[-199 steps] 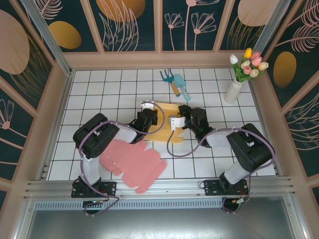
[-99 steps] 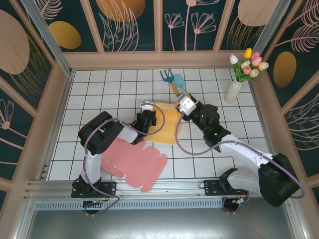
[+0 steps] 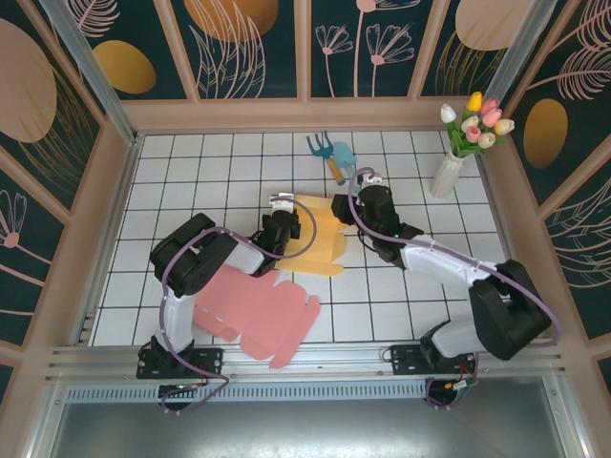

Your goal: Fold the paper box

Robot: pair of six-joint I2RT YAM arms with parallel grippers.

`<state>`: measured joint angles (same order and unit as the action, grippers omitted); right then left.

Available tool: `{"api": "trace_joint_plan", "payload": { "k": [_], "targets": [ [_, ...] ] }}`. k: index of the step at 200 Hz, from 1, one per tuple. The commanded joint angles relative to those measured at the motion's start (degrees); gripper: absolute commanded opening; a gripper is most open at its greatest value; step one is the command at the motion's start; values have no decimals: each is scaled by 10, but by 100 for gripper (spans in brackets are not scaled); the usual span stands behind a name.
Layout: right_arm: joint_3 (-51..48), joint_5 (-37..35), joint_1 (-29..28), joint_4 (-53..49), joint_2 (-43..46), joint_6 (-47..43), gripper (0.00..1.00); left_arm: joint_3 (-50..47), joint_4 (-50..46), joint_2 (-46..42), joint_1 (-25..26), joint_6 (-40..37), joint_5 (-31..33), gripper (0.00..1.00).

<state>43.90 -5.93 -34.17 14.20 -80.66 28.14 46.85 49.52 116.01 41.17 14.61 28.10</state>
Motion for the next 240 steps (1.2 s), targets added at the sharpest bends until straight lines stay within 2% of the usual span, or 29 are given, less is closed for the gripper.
{"api": "trace_joint_plan", "payload": {
  "k": [1, 45, 80, 165, 203, 240],
  "targets": [
    [46, 20, -1, -22, -36, 60, 42, 0, 16, 12, -3, -6, 7, 16],
    [62, 2, 0, -23, -87, 71, 43, 3, 13, 14, -3, -5, 9, 9],
    [51, -19, 1, -24, -87, 77, 44, 7, 9, 16, -3, -5, 10, 0],
    [14, -9, 0, -13, -68, 90, 44, 4, 12, 15, -3, 0, 11, 0],
    [7, 48, 0, 42, -74, 84, 45, 7, 9, 17, -4, -3, 7, 0],
    [2, 142, 0, 101, -78, 89, 43, 9, 7, 18, -3, -4, 4, 0]
  ]
}}
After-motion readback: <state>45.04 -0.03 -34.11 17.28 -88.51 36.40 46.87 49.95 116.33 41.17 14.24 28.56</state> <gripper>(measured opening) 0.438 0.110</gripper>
